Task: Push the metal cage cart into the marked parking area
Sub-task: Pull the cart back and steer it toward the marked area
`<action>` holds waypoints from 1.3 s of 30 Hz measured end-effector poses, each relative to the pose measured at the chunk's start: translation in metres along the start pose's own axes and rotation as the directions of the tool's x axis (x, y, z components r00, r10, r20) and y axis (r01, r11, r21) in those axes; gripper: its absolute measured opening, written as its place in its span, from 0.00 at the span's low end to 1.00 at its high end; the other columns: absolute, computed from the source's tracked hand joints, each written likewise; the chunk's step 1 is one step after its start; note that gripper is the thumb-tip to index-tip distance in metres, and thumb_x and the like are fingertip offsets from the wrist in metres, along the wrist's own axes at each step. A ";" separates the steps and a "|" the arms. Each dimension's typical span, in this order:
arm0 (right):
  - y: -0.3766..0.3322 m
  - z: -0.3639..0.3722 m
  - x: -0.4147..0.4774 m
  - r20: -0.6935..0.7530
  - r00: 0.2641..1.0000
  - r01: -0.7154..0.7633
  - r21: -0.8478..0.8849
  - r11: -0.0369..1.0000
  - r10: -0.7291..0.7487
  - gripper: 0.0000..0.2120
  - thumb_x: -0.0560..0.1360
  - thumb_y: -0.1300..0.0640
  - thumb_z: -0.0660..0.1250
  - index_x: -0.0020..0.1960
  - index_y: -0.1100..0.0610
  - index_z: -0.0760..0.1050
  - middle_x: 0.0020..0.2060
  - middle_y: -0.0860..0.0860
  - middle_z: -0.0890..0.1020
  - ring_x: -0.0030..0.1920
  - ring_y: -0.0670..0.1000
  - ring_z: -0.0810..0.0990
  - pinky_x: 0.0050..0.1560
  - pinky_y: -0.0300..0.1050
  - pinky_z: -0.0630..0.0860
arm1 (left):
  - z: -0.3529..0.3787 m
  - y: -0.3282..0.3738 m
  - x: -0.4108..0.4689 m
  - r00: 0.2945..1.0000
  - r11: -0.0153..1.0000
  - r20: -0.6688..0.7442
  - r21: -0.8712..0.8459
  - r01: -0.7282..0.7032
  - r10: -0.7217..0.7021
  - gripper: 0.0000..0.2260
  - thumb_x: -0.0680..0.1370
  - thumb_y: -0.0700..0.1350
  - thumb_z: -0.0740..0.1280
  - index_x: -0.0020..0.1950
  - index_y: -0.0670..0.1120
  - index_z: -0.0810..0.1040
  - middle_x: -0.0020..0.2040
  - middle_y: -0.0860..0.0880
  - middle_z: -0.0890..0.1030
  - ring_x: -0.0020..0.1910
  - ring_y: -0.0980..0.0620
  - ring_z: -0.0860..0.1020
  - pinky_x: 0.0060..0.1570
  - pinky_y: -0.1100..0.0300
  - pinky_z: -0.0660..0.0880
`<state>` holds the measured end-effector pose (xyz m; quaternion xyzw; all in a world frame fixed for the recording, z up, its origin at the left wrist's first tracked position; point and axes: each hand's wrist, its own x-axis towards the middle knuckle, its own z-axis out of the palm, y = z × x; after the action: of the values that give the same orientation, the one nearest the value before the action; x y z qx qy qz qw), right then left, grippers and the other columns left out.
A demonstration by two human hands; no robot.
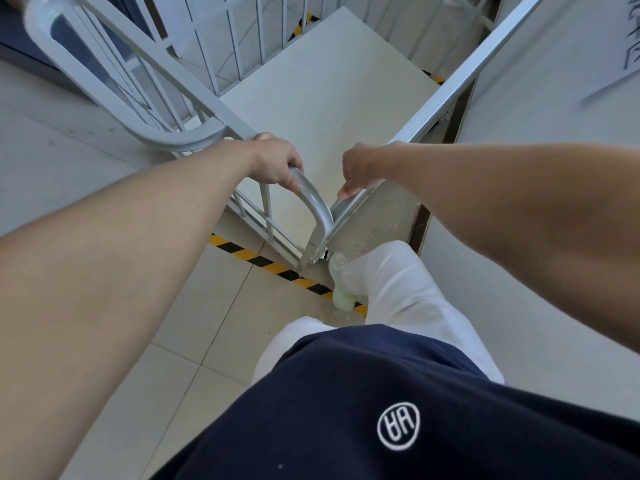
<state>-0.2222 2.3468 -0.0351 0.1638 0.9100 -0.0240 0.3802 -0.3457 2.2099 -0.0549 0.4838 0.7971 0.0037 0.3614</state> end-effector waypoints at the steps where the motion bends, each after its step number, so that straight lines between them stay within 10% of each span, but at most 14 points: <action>1: 0.000 0.000 0.001 0.001 1.000 -0.002 0.000 1.000 0.002 0.23 0.75 0.42 0.65 0.34 0.61 0.70 0.38 0.54 0.74 0.43 0.56 0.74 0.52 0.50 0.74 | -0.001 -0.001 0.001 1.000 1.000 -0.001 -0.004 -0.001 0.001 0.16 0.76 0.55 0.66 0.63 0.55 0.77 0.58 0.46 0.74 0.68 0.45 0.61 0.66 0.48 0.66; 26: 0.012 -0.005 0.016 0.006 1.000 0.019 0.014 1.000 -0.019 0.25 0.75 0.43 0.66 0.30 0.60 0.63 0.31 0.52 0.67 0.38 0.55 0.71 0.36 0.42 0.66 | -0.013 -0.001 0.013 0.999 1.000 0.034 -0.005 0.006 -0.006 0.16 0.76 0.54 0.66 0.64 0.56 0.76 0.57 0.49 0.71 0.69 0.44 0.57 0.66 0.48 0.60; 39: 0.013 0.004 0.015 -0.069 0.997 0.020 0.064 0.998 -0.016 0.25 0.74 0.41 0.66 0.31 0.59 0.66 0.31 0.52 0.69 0.43 0.57 0.72 0.50 0.49 0.73 | -0.008 -0.010 0.021 1.000 0.999 0.012 0.035 -0.007 0.006 0.20 0.74 0.58 0.66 0.65 0.57 0.74 0.64 0.48 0.73 0.71 0.44 0.56 0.70 0.46 0.58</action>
<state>-0.2254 2.3630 -0.0478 0.1686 0.9226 -0.0514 0.3430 -0.3637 2.2239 -0.0644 0.4926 0.7934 -0.0121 0.3574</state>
